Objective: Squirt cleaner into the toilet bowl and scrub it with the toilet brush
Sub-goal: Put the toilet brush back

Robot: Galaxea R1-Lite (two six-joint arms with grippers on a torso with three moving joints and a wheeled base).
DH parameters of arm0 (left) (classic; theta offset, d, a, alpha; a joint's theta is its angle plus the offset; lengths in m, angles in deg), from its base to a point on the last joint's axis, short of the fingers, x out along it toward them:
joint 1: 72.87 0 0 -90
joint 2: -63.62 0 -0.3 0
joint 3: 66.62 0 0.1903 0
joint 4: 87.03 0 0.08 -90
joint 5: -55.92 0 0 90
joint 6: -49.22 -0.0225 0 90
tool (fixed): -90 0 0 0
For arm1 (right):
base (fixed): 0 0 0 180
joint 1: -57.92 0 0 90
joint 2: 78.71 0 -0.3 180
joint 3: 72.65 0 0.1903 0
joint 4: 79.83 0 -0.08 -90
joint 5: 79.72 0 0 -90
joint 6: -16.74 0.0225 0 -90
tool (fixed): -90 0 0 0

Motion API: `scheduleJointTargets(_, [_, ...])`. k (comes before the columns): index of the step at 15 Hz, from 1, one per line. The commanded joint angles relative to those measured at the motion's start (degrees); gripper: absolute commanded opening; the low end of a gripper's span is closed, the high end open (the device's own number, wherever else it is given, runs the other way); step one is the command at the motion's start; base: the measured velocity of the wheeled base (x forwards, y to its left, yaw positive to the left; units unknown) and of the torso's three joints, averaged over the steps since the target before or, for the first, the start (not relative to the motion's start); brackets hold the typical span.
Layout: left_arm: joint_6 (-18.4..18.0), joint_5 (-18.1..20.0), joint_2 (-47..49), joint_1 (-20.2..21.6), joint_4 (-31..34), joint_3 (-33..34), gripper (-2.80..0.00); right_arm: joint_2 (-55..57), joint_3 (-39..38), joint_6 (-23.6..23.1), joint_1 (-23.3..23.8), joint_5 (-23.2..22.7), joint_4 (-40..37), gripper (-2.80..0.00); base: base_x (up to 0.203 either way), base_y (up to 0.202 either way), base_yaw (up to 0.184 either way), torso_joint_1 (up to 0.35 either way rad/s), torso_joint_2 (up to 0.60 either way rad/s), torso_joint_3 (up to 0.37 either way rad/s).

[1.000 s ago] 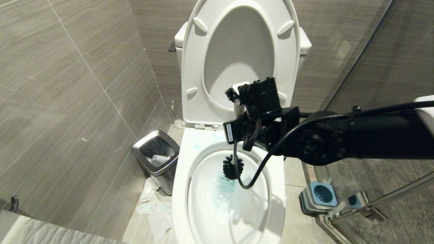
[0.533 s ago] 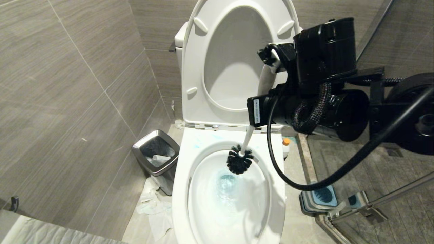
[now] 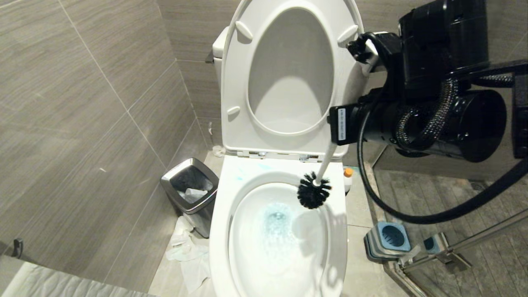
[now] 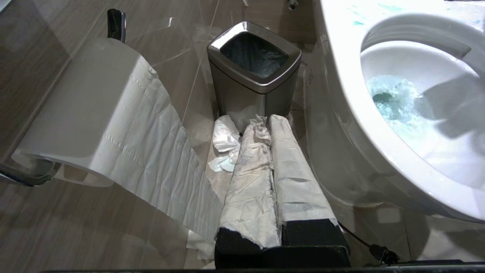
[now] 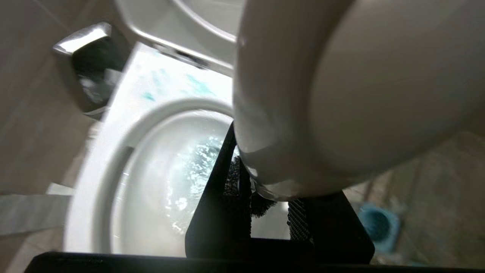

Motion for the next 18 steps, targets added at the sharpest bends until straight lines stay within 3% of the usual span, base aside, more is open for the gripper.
scheduleJointTargets(1, [-0.02,0.02,0.09,0.02,0.00,0.09,-2.80,-2.60,-0.03,0.06,2.64,0.24,-2.26,-2.80,0.000,0.000,0.000,0.000,0.00,0.000])
scheduleJointTargets(6, [-0.02,0.02,0.09,0.02,0.00,0.09,-2.80,-5.41,-0.56,0.04,14.18,-1.51,-3.57,-2.80,0.000,0.000,0.000,0.000,0.00,0.000])
scheduleJointTargets(14, [-0.02,0.02,0.09,0.02,0.00,0.09,-2.80,-7.94,-5.88,-0.65,35.73,-14.29,-2.98,-2.80,0.000,0.000,0.000,0.000,0.00,0.000])
scheduleJointTargets(16, [-0.02,0.02,0.09,0.02,0.00,0.09,-2.80,-7.74,-8.69,-2.22,41.82,-18.53,-0.42,-2.80,0.000,0.000,0.000,0.000,0.00,0.000])
scheduleJointTargets(18, [-0.02,0.02,0.09,0.02,0.00,0.09,-2.80,-6.46,-14.19,-4.82,45.27,-20.58,7.17,-2.80,0.000,0.000,0.000,0.000,0.00,0.000])
